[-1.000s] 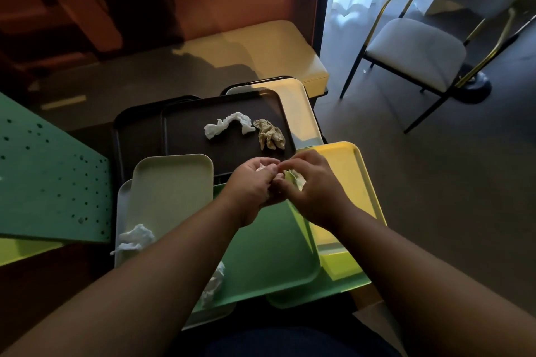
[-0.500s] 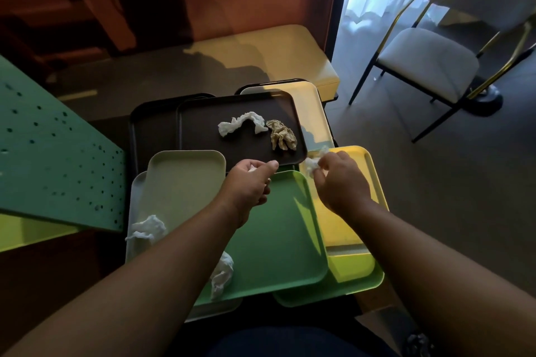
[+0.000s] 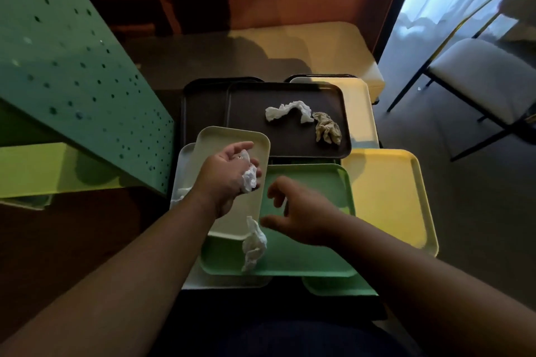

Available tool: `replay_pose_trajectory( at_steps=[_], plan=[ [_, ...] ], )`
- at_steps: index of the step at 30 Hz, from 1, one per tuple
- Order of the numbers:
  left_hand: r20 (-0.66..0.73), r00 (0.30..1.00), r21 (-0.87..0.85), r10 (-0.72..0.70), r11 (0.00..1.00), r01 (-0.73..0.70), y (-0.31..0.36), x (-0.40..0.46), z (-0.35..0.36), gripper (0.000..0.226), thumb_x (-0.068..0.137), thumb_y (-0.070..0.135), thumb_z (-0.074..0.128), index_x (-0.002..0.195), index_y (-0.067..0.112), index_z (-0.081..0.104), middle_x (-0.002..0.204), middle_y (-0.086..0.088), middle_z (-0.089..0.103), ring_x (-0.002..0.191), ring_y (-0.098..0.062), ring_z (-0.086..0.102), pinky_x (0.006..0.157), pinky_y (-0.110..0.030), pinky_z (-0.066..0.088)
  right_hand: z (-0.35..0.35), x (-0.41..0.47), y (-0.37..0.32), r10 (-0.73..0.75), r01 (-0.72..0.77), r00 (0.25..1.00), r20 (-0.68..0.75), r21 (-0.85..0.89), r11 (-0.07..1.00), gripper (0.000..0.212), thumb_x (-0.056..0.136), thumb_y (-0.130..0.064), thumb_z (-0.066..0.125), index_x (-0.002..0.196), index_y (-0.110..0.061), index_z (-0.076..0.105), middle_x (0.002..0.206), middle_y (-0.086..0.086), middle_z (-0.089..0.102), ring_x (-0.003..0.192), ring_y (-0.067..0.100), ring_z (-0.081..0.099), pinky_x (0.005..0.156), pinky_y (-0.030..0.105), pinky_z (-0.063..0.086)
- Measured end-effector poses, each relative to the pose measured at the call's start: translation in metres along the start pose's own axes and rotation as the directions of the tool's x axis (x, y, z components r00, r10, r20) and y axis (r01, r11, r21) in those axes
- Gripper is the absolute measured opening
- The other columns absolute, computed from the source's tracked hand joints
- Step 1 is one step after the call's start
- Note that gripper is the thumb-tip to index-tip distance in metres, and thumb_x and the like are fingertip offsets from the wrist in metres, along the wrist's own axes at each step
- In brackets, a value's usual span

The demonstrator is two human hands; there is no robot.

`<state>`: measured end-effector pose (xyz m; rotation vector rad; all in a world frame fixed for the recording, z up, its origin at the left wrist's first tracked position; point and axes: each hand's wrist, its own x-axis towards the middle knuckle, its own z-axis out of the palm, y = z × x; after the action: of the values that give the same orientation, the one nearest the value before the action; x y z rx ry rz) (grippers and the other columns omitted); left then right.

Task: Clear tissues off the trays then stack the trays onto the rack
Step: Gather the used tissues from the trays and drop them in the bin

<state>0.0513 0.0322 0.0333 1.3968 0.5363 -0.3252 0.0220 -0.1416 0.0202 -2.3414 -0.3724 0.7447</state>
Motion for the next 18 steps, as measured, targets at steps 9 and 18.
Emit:
replay_pose_trajectory(
  at_steps=[9, 18],
  plan=[
    [-0.002, 1.000, -0.033, 0.021, 0.999, -0.021, -0.012, -0.013, -0.031, 0.014, 0.098, 0.005, 0.051, 0.098, 0.011, 0.064, 0.076, -0.010, 0.060, 0.055, -0.015, 0.058, 0.048, -0.024, 0.049, 0.046, 0.006, -0.006, 0.064, -0.013, 0.988, 0.140, -0.333, 0.943, 0.019, 0.093, -0.028, 0.064, 0.111, -0.028, 0.060, 0.108, 0.000, 0.070, 0.093, 0.025, 0.067, 0.080, 0.040, 0.059],
    [0.049, 0.998, 0.323, 0.048, 0.944, -0.062, -0.010, -0.039, -0.049, 0.053, 0.085, 0.064, 0.059, 0.103, 0.014, 0.065, 0.085, -0.011, 0.073, 0.071, -0.025, 0.067, 0.060, -0.036, 0.055, -0.014, 0.029, -0.040, 0.166, -0.123, 0.986, 0.001, 0.676, 0.727, 0.006, 0.095, 0.000, 0.064, 0.093, -0.006, 0.064, 0.076, 0.011, 0.070, 0.064, 0.019, 0.066, 0.062, 0.032, 0.055]
  ],
)
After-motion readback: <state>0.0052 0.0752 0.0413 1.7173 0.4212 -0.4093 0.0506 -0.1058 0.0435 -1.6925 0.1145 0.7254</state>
